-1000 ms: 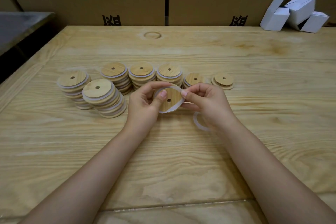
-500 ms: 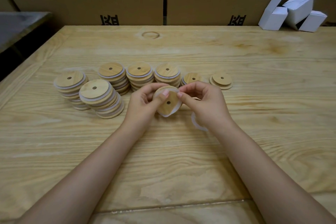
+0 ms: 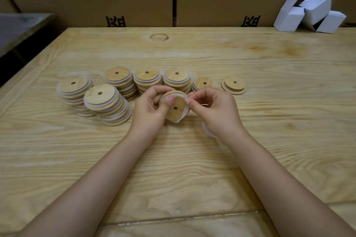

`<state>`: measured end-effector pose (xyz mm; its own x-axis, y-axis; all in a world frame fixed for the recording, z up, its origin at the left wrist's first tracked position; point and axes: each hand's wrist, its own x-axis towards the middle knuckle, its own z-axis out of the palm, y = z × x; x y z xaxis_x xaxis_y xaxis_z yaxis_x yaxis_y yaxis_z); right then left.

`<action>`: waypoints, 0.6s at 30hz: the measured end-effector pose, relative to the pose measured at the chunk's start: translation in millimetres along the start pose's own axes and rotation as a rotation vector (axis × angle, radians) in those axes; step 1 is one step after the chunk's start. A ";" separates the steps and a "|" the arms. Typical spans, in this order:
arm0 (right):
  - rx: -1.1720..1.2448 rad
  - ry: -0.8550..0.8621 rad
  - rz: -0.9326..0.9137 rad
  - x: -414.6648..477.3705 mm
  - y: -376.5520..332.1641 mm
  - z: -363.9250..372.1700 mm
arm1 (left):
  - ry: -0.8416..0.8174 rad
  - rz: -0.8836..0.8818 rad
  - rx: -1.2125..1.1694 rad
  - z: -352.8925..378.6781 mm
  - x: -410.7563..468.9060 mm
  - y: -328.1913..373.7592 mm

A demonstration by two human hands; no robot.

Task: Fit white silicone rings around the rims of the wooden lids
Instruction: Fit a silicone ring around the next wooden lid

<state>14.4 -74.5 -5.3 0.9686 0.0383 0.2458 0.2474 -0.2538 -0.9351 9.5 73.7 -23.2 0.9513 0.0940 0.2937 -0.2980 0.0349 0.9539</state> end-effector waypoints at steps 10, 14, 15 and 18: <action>0.026 -0.087 0.020 2.3 -3.3 -7.3 | -0.021 0.039 0.016 -0.5 0.0 2.7; 0.059 -0.128 0.035 1.9 -3.2 -7.9 | -0.022 0.082 0.051 -1.0 0.6 2.9; 0.056 -0.131 0.043 1.1 -2.8 -6.0 | -0.019 0.090 0.059 -0.9 0.4 2.7; -0.020 -0.067 0.019 -1.3 -0.5 1.0 | -0.017 0.106 0.080 -0.6 0.0 1.3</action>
<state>13.1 -73.4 -5.4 0.9729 0.0979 0.2093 0.2286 -0.2748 -0.9339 9.1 74.3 -22.0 0.9160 0.0759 0.3939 -0.3907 -0.0537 0.9189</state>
